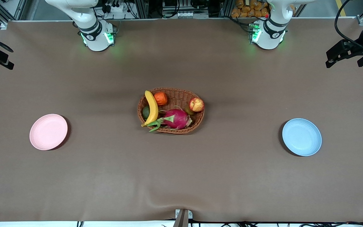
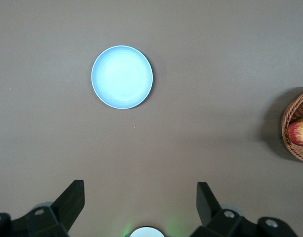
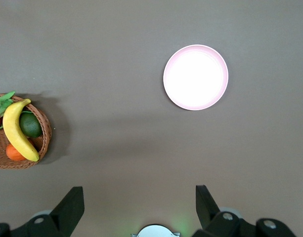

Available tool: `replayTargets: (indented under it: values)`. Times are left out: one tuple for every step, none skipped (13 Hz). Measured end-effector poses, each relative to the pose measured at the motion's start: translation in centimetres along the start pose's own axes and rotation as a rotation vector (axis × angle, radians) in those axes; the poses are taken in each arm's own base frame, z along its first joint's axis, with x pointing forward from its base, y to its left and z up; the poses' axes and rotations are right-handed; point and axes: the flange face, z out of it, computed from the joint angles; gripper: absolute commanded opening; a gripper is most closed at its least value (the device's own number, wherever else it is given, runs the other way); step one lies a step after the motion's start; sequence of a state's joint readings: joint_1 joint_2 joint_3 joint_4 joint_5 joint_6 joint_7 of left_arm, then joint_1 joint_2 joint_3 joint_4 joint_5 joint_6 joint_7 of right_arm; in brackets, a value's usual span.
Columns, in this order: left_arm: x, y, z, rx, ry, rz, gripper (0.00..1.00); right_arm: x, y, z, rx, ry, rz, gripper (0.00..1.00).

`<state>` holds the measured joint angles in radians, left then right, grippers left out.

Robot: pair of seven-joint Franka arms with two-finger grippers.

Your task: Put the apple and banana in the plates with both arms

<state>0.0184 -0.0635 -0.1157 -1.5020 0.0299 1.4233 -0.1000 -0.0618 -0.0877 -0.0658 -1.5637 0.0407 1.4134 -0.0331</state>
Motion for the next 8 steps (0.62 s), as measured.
replayTargets:
  values:
    - [0.1, 0.1, 0.2, 0.0, -0.004, 0.002, 1.0, 0.0, 0.1, 0.0, 0.0, 0.0, 0.001, 1.0]
    - [0.2, 0.4, 0.5, 0.0, -0.01, 0.009, 1.0, 0.0, 0.1, 0.0, 0.0, 0.0, 0.001, 1.0]
    - [0.5, 1.1, 1.1, 0.001, -0.021, 0.021, 1.0, 0.0, 0.1, 0.0, 0.0, 0.0, 0.001, 1.0]
    - [1.0, 1.9, 1.9, 0.0, -0.038, 0.036, 1.0, 0.0, 0.1, 0.0, 0.0, -0.001, 0.001, 1.0]
    - [1.6, 2.8, 3.1, -0.007, -0.058, 0.05, 1.0, 0.0, 0.0, 0.1, 0.0, -0.001, 0.001, 1.0]
    - [2.3, 3.8, 4.3, -0.031, -0.078, 0.061, 1.0, 0.1, 0.0, 0.1, 0.0, -0.002, 0.0, 1.0]
    - [3.1, 4.9, 5.6, -0.07, -0.097, 0.067, 1.0, 0.1, -0.1, 0.2, 0.0, -0.003, -0.001, 1.0]
    - [4.0, 6.3, 7.2, -0.123, -0.12, 0.07, 1.0, 0.2, -0.2, 0.3, 0.001, -0.005, -0.005, 1.0]
